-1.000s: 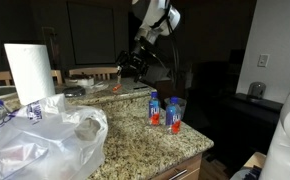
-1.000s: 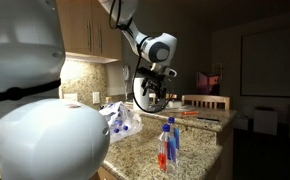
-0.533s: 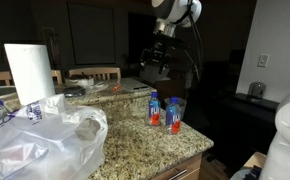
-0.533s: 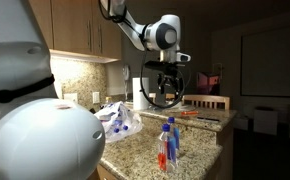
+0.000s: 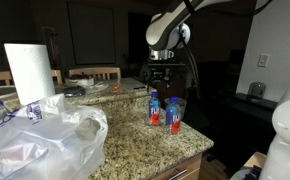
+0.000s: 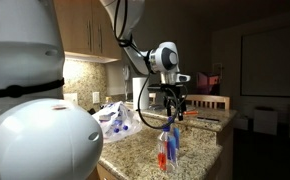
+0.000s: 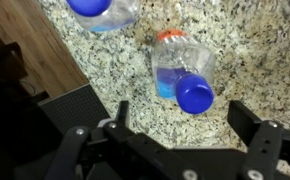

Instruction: Pick up the bottles from the counter and put them in the plastic

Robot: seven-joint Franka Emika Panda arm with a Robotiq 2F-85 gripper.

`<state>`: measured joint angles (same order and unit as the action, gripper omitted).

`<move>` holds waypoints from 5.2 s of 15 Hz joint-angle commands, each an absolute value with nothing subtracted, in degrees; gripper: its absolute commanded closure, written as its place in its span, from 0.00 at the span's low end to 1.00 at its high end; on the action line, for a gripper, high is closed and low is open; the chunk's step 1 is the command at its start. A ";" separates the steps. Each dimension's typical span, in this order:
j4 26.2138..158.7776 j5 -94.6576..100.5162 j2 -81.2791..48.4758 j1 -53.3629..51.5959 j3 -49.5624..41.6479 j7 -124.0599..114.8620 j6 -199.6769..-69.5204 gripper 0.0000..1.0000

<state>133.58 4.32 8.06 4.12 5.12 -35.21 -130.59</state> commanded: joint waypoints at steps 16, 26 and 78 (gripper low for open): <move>128.84 3.75 4.72 0.47 3.89 -37.95 -122.30 0.90; 128.77 -23.78 8.71 -1.80 1.61 -17.12 -134.26 0.90; 141.36 -11.56 34.39 4.20 3.38 -19.78 -110.68 0.00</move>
